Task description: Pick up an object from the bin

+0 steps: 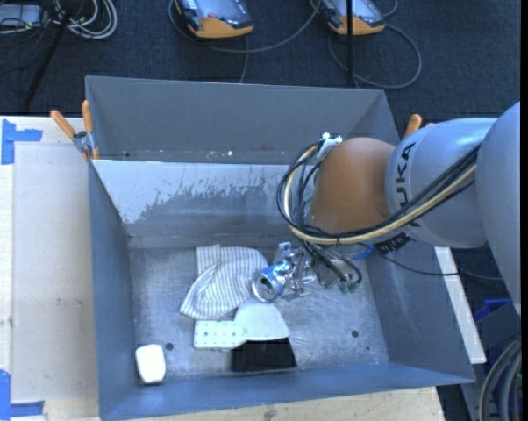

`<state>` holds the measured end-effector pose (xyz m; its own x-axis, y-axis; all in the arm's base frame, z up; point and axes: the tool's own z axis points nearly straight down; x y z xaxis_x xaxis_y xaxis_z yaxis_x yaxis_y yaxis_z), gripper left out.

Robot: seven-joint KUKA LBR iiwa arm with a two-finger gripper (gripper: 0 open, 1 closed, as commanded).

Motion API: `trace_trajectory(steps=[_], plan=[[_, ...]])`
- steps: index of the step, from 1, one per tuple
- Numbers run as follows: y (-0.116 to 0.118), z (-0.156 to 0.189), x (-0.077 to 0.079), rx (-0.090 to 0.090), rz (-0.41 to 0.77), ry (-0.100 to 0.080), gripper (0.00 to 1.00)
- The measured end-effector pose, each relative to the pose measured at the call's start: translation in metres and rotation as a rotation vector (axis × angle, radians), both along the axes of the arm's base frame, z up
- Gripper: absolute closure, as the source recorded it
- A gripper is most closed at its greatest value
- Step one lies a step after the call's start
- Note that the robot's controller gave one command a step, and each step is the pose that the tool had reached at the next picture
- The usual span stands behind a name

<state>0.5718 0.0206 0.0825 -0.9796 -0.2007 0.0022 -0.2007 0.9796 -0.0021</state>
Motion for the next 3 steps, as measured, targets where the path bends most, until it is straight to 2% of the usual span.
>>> trace_trajectory(steps=[2,3], plan=[[0.001,0.006,-0.002,0.002,0.000,0.002,1.00],[0.001,0.023,-0.003,0.002,0.000,0.005,1.00]])
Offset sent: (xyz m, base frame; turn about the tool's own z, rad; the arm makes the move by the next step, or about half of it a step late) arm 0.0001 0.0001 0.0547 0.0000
